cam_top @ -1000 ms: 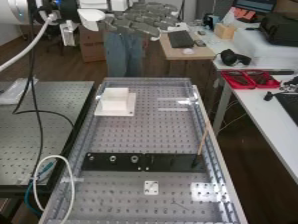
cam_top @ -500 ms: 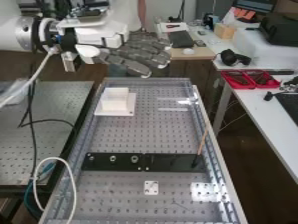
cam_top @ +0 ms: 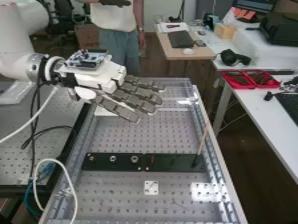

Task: Grab the bearing and place it in the white container

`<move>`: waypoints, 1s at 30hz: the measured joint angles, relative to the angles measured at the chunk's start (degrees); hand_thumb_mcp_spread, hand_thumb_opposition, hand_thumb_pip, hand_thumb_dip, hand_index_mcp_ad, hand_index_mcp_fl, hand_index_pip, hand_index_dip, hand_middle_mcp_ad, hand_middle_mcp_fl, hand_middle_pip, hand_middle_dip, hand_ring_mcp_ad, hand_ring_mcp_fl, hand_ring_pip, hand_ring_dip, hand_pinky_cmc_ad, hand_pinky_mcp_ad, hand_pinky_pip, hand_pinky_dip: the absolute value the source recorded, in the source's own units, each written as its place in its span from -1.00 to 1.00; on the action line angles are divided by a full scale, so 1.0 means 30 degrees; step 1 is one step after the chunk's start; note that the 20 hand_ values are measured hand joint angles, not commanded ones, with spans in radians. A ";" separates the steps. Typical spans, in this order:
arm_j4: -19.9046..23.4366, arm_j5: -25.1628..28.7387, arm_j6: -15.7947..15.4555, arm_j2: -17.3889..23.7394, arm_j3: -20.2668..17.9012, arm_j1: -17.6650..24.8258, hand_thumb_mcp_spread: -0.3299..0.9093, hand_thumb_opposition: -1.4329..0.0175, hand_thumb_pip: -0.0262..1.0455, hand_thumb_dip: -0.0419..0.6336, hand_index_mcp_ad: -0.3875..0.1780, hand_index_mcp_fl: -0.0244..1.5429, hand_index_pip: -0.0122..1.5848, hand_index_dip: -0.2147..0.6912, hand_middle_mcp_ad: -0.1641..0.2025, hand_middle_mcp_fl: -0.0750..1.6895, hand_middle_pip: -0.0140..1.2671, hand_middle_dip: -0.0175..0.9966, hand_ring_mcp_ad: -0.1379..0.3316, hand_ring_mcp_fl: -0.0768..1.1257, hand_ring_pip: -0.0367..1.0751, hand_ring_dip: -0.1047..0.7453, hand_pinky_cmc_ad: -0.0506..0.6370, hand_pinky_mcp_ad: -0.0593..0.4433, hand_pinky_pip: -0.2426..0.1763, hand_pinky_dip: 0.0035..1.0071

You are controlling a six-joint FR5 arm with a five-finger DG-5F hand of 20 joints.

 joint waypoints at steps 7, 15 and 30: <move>0.0770 -0.2203 -0.0040 -0.0790 -0.0358 -0.1347 0.08 -0.05 -0.06 -0.41 0.28 -0.86 -0.79 -0.45 0.30 -0.80 -0.77 -0.75 0.22 -0.87 -0.73 -0.72 -0.01 0.09 -0.13 -0.68; 0.1337 -0.7620 -0.0544 -0.2402 -0.0011 -0.4458 0.14 -0.09 0.00 -0.32 0.19 -0.67 -0.49 -0.39 0.29 -0.82 -0.77 -0.72 0.22 -0.87 -0.73 -0.72 -0.01 0.09 -0.13 -0.68; 0.3441 -1.6257 -0.1387 -0.7006 0.2723 -0.8737 0.19 -0.13 0.01 -0.25 0.06 -0.57 0.01 -0.39 0.29 -0.82 -0.77 -0.69 0.14 -0.87 -0.72 -0.71 0.00 0.16 -0.13 -0.68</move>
